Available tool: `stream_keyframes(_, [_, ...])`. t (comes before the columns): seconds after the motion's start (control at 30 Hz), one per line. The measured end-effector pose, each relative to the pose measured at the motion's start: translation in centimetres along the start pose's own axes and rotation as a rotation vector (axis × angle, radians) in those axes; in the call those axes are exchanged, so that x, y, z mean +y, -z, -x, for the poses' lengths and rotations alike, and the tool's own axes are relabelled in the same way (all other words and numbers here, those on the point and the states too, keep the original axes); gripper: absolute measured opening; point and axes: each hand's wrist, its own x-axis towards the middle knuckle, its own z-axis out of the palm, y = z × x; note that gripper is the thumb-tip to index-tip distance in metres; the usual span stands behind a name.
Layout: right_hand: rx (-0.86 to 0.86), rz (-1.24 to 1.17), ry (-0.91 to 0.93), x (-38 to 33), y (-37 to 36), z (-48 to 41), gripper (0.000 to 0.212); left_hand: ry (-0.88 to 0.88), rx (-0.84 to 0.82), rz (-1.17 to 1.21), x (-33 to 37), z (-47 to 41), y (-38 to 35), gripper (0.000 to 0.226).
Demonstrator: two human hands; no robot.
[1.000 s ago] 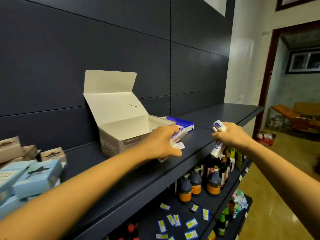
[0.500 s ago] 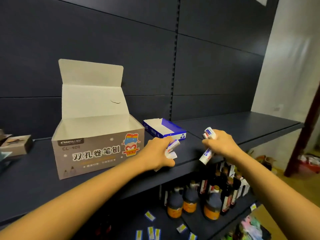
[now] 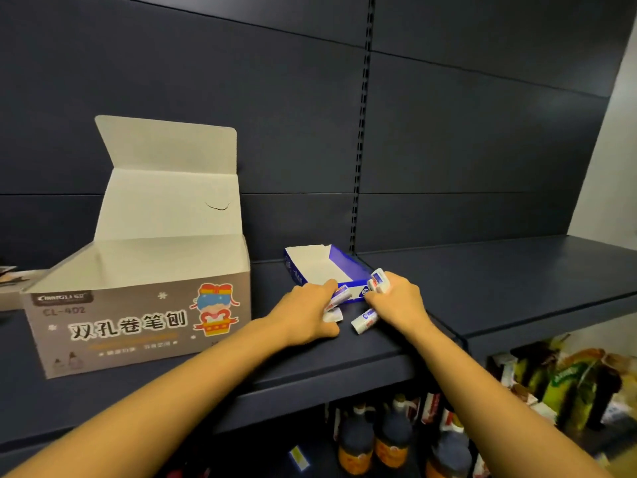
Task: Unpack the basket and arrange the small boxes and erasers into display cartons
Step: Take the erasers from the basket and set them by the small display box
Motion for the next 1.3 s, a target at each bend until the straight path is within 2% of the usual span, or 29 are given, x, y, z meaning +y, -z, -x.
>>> stream_keyframes(0.1, [-0.063,0.124,0.084,0.7,-0.3,-0.6,0.006,-0.026,-0.016,-0.201,0.2,-0.5,0.0,0.034])
stream_keyframes(0.27, [-0.209,0.328,0.269,1.5,0.5,-1.5,0.030,-0.042,0.032,-0.483,0.5,-0.3,-0.8,0.046])
stream_keyframes(0.47, [-0.402,0.317,0.363,2.4,1.6,-2.7,0.036,0.067,0.054,-0.503,1.6,0.2,-0.9,0.056])
stream_keyframes(0.6, [-0.451,0.324,0.402,2.8,2.1,-3.0,0.052,0.146,0.055,-0.469,2.3,1.0,-0.5,0.060])
stream_keyframes(0.73, [-0.438,0.269,0.411,3.1,3.0,-3.1,0.054,0.172,0.141,-0.496,3.5,2.0,0.6,0.056])
stream_keyframes(0.87, [-0.279,0.255,0.535,0.7,4.9,-2.9,0.036,0.235,0.266,-0.534,4.1,4.2,3.1,0.048])
stream_keyframes(0.97, [-0.211,0.115,0.692,-3.2,5.4,-1.4,0.023,0.285,0.345,-0.566,4.1,7.3,5.9,0.055])
stream_keyframes(1.17, [-0.322,-0.008,1.073,-12.6,2.7,4.4,0.033,0.611,0.506,-0.654,2.2,16.6,10.5,0.046])
stream_keyframes(1.3, [-0.428,-0.063,1.253,-17.9,-1.1,9.4,0.038,0.863,0.460,-0.677,0.0,24.7,11.8,0.052])
